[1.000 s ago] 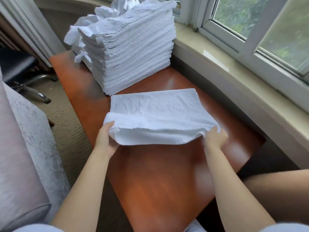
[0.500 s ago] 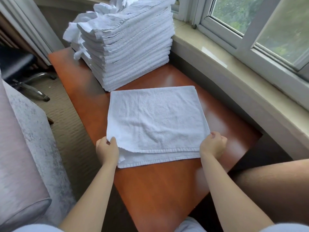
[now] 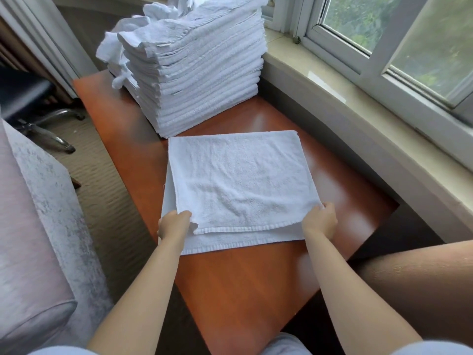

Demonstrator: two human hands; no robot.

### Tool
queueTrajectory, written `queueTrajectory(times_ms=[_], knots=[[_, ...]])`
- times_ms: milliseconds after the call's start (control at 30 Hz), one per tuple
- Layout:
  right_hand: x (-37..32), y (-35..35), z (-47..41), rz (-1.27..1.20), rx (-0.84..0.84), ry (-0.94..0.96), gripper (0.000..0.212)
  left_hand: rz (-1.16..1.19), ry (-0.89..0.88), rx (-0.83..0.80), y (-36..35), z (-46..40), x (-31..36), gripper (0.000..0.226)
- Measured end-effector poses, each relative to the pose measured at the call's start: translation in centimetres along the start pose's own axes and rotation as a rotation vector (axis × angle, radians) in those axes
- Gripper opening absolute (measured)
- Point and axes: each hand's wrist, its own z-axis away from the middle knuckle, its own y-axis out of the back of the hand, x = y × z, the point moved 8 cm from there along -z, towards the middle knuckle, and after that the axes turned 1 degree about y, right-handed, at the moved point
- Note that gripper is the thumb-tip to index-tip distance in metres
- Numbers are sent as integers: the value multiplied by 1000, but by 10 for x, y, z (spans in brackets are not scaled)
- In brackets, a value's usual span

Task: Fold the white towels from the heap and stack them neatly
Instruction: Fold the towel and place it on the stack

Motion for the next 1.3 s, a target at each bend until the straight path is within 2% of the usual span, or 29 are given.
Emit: queueTrajectory(times_ms=[67, 100, 167, 200, 267, 333, 400, 567, 667, 800, 967, 1133, 1300], knots=[[-12, 12, 1, -272, 123, 19, 26, 76, 15, 68, 10, -1, -2, 15], [-16, 21, 1, -383, 209, 28, 26, 114, 22, 106, 16, -1, -5, 23], [-9, 29, 1, -489, 327, -25, 26, 172, 67, 160, 26, 2, -18, 34], [2, 28, 1, -487, 327, -102, 26, 181, 90, 171, 29, 4, -25, 37], [32, 12, 2, -410, 210, -277, 29, 148, 100, 160, 30, 7, -38, 39], [54, -4, 4, -311, 75, -360, 31, 124, 85, 164, 30, 12, -43, 40], [56, -4, 2, -313, 57, -359, 32, 133, 76, 201, 34, 16, -44, 43], [43, 9, 1, -387, 171, -300, 34, 67, 10, 262, 42, 23, -44, 42], [55, 4, -2, -272, 56, -314, 33, 80, 33, 258, 37, 30, -55, 36], [66, 9, -8, 43, -31, -297, 37, 84, 158, 226, 36, 33, -79, 29], [69, 9, -4, -5, -78, -293, 37, 146, 174, 223, 40, 25, -90, 26], [67, 10, -1, 81, -131, -305, 44, 127, 60, 213, 38, 19, -75, 22], [69, 4, 3, -77, -251, -396, 44, 109, 51, 114, 32, 10, -64, 23]])
